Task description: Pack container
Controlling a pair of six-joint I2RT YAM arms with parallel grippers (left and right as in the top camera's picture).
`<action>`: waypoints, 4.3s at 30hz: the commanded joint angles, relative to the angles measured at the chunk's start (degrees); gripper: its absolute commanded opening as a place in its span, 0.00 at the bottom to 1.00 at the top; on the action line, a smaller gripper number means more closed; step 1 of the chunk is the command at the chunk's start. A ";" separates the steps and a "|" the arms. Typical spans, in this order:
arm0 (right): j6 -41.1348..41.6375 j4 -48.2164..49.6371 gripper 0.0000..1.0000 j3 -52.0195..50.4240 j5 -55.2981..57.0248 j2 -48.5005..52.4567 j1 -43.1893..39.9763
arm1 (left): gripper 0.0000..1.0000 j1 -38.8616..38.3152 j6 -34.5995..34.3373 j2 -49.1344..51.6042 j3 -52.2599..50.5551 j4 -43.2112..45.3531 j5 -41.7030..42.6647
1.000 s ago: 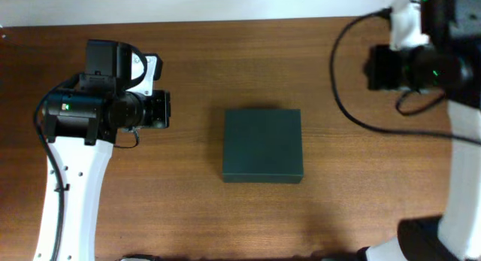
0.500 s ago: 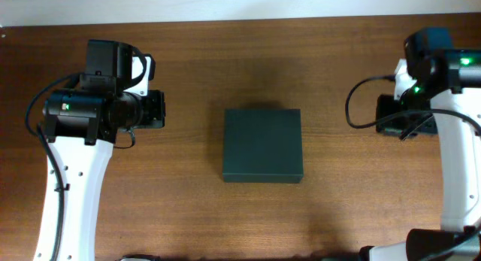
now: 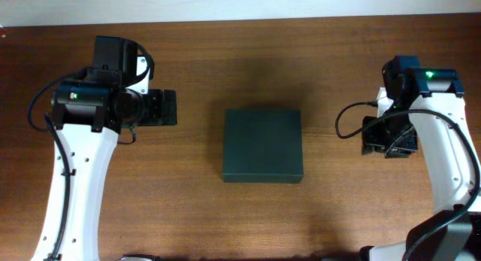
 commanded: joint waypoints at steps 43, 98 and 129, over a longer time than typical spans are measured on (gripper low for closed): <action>0.15 0.35 0.99 -0.33 0.07 -0.46 -0.11 | 0.99 0.02 0.09 0.31 -0.11 -0.04 -0.81; -0.50 93.26 0.99 -54.84 -3.48 -79.38 -0.04 | 0.99 0.02 0.09 0.31 -0.11 -0.04 -0.81; -0.50 94.09 0.99 -67.89 -5.16 -92.00 1.77 | 0.99 0.02 0.09 0.31 -0.11 -0.04 -0.81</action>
